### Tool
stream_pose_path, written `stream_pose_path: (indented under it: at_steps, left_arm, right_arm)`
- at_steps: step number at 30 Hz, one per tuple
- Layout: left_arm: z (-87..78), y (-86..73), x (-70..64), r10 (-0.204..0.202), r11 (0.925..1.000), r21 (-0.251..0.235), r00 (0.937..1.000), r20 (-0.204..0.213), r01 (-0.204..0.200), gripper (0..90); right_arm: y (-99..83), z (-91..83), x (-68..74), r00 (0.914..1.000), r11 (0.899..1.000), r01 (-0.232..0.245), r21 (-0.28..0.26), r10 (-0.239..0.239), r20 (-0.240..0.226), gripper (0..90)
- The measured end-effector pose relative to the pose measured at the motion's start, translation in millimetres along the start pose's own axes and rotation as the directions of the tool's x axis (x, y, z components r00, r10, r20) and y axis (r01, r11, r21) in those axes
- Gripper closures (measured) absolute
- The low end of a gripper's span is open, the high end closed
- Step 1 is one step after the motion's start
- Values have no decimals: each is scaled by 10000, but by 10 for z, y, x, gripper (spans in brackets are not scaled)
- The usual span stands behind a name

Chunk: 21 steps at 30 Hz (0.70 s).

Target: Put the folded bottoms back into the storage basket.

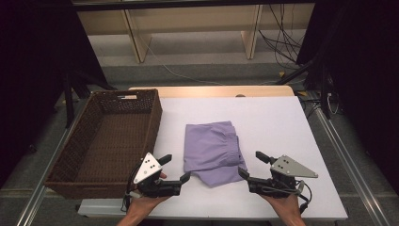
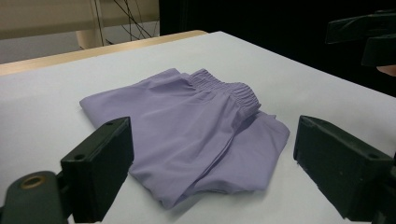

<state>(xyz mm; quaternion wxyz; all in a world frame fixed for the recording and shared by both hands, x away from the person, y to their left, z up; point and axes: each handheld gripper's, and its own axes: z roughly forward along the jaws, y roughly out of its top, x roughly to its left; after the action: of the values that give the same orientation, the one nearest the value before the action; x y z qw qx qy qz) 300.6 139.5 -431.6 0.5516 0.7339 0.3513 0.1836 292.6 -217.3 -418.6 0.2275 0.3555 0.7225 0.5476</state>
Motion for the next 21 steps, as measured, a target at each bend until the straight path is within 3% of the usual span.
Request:
stream_pose_path:
  at_steps: [18,21]
  left_arm:
    - [9,1,-3,10,10000,44,10000,-43,-9,121]
    - [23,4,5,-297,9995,111,9996,39,297,121]
  right_arm:
    - [12,10,10,9999,9999,156,-49,-156,17,209]
    - [24,19,11,9999,9999,164,-23,-164,-45,216]
